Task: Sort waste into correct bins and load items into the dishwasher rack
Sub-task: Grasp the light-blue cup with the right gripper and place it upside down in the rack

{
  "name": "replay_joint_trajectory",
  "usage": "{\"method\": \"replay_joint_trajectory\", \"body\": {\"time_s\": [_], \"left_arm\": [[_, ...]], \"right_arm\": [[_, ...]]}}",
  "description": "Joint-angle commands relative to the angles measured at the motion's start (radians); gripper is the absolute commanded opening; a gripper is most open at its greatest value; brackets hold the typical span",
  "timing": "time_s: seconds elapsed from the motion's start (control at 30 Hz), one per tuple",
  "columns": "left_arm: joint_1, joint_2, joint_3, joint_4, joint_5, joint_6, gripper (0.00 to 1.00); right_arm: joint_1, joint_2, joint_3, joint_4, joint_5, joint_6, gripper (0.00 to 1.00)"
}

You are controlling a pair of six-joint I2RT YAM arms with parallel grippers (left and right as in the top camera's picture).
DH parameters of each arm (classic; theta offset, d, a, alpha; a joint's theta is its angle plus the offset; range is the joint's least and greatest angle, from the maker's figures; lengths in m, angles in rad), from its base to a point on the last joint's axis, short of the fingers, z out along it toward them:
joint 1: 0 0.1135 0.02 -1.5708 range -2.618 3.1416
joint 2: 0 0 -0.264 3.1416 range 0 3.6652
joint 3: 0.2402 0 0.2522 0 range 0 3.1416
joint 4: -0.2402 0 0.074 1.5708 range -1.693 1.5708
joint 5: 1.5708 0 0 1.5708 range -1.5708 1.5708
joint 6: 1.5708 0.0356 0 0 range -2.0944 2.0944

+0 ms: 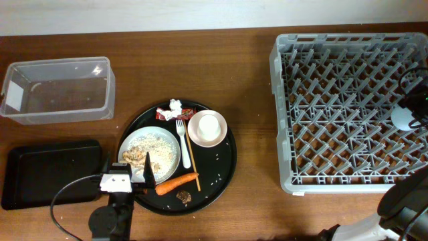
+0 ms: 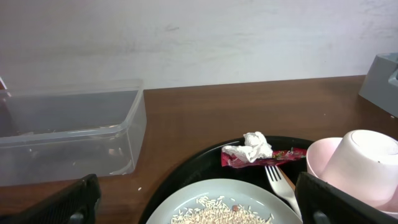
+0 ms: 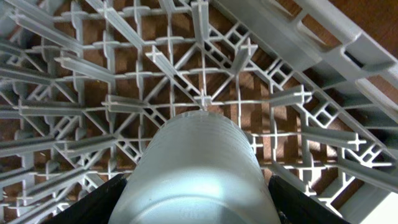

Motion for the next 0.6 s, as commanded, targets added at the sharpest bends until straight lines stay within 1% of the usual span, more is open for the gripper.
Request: {"method": "replay_joint_trajectory", "body": {"time_s": [0.0,0.07,0.17,0.23,0.3,0.33,0.37,0.4,0.47,0.5,0.57], "left_arm": [[0.002,-0.005,-0.008,0.002,-0.003,0.005,0.99],[0.002,-0.005,-0.008,0.002,-0.003,0.005,0.99],[0.002,-0.005,-0.008,0.002,-0.003,0.004,0.99],[0.002,-0.005,-0.008,0.002,-0.003,0.004,0.99],[0.002,-0.005,-0.008,0.002,-0.003,0.004,0.99],[0.002,-0.005,-0.008,0.002,-0.003,0.005,0.99],[0.002,-0.005,-0.008,0.002,-0.003,0.004,0.99],[0.002,-0.005,-0.008,0.002,-0.003,0.004,0.99],[0.002,-0.005,-0.008,0.002,-0.003,0.004,0.99],[0.002,-0.005,-0.008,0.002,-0.003,0.004,0.99],[0.002,-0.005,-0.008,0.002,-0.003,0.004,0.99]], "right_arm": [[0.000,0.006,0.015,-0.022,0.023,-0.008,0.72],[0.011,0.006,0.015,-0.043,0.019,-0.008,0.77],[0.047,0.005,0.015,-0.062,0.043,-0.008,0.82],[0.062,-0.003,0.037,-0.089,0.047,-0.002,0.82],[0.078,-0.016,0.129,-0.155,0.023,0.011,0.82],[0.092,-0.024,0.189,-0.193,-0.029,0.010,0.82],[0.120,-0.034,0.277,-0.242,-0.123,0.010,0.81],[0.140,-0.037,0.320,-0.265,-0.174,0.009,0.81],[0.254,-0.046,0.447,-0.333,-0.402,-0.039,0.81],[0.352,-0.050,0.481,-0.346,-0.482,-0.080,0.81],[0.557,-0.045,0.484,-0.348,-0.461,-0.131,0.82]]}}
